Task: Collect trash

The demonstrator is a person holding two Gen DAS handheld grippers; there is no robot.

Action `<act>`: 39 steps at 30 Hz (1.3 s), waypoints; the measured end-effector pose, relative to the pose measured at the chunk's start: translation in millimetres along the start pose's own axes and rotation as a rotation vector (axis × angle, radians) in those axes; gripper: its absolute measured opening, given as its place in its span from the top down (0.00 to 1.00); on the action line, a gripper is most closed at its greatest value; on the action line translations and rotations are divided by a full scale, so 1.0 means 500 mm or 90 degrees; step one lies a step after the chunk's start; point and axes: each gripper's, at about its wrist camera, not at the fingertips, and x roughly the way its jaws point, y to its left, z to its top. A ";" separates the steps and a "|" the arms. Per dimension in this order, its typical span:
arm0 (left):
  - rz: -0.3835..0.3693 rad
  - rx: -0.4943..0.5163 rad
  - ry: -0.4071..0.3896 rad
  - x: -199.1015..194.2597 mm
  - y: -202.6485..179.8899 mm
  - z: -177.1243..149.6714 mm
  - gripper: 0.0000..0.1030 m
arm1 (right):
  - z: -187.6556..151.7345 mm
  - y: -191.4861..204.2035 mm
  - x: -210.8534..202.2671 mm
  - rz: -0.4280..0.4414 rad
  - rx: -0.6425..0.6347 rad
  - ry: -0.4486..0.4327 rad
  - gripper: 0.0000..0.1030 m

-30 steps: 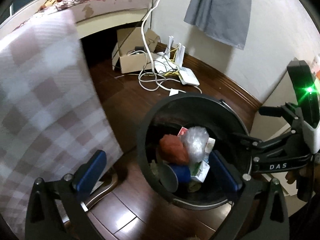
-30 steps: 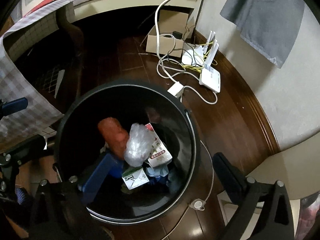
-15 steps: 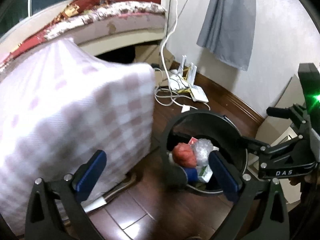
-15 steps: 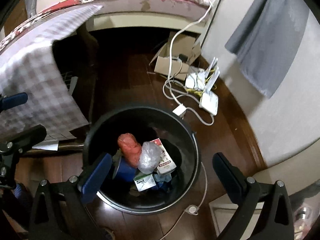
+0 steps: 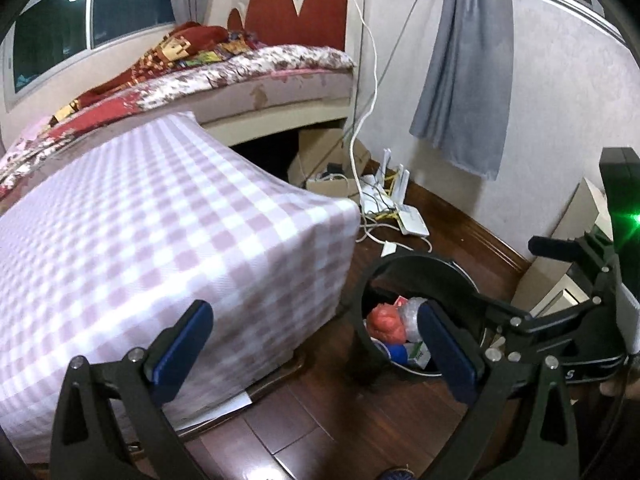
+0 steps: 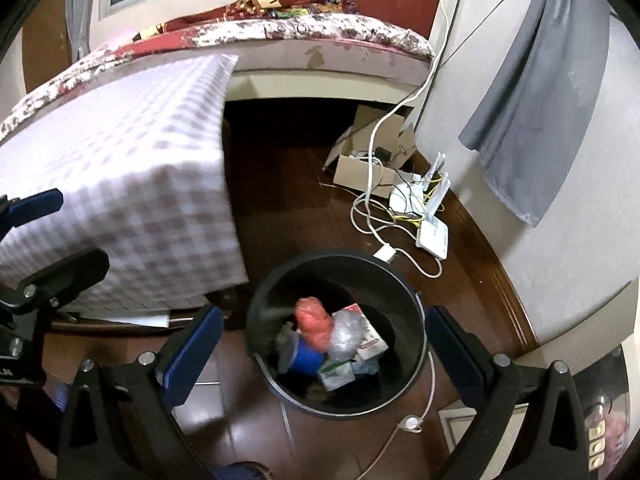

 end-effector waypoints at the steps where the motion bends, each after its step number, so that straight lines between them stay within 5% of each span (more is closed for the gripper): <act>1: 0.005 0.001 -0.005 -0.009 0.004 -0.001 0.01 | 0.002 0.008 -0.011 0.001 0.001 -0.006 0.01; 21: 0.063 -0.016 -0.114 -0.267 0.058 -0.031 0.01 | -0.001 0.094 -0.289 -0.017 0.061 -0.132 0.01; 39: 0.061 -0.035 -0.146 -0.309 0.073 -0.037 0.01 | 0.014 0.117 -0.327 -0.026 0.049 -0.155 0.01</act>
